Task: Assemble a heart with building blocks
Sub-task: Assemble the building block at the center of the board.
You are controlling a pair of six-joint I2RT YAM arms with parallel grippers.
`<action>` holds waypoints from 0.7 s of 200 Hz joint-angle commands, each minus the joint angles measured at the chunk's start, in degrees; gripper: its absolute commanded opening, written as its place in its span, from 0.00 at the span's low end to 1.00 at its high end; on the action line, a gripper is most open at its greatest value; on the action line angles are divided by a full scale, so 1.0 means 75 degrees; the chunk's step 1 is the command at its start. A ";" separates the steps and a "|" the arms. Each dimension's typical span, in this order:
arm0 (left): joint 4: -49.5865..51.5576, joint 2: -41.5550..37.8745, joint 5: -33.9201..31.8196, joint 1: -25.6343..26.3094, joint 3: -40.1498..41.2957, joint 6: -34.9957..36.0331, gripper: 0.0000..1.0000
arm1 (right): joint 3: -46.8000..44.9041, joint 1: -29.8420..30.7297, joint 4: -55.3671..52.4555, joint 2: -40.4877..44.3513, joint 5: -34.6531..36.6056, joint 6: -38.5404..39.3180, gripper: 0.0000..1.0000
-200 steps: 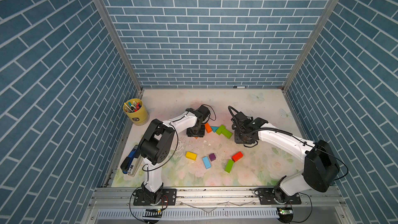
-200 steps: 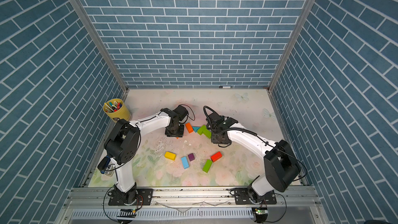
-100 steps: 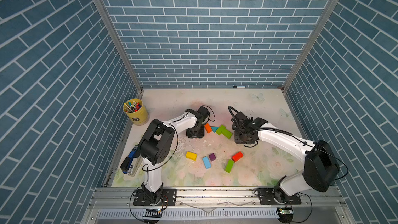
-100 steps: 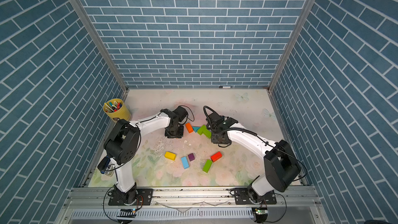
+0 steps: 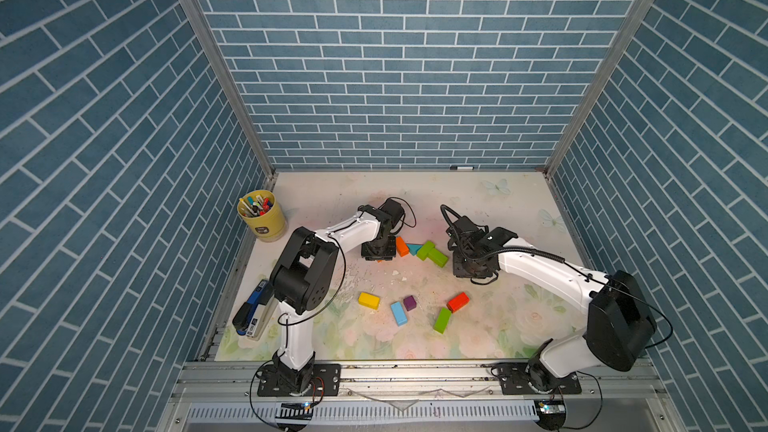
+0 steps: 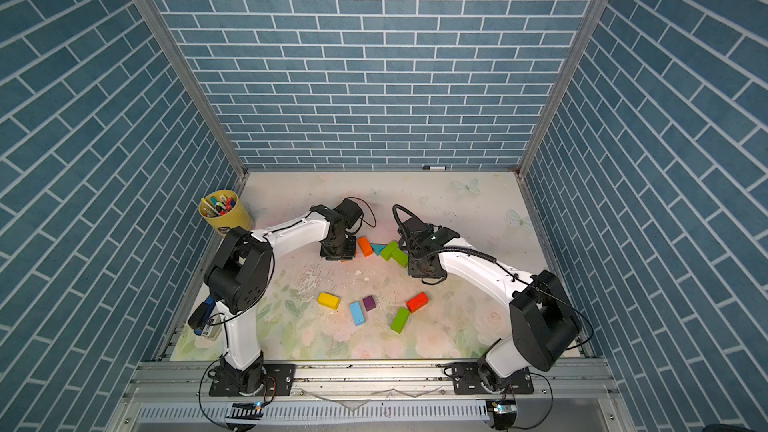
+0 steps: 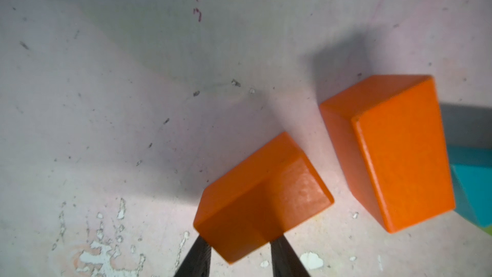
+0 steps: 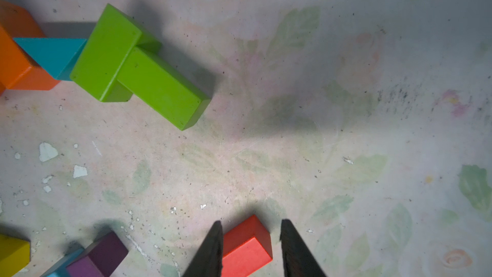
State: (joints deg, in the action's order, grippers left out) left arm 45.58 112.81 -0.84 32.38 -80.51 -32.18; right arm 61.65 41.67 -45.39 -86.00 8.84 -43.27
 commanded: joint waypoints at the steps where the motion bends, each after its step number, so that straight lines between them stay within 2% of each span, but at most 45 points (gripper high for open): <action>1: 0.0157 0.0133 -0.0093 -0.0028 -0.0146 0.0239 0.41 | -0.0075 -0.0025 -0.0066 0.0158 0.0097 -0.0243 0.38; 140: 0.0209 0.0409 0.0112 0.0147 -0.0638 0.0661 0.44 | -0.0076 -0.0028 -0.0080 0.0193 0.0111 -0.0245 0.38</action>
State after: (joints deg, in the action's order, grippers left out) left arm 46.04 115.20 -0.34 33.15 -83.77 -28.42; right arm 61.41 41.67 -45.39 -86.00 8.86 -43.27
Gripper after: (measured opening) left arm 0.435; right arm 0.378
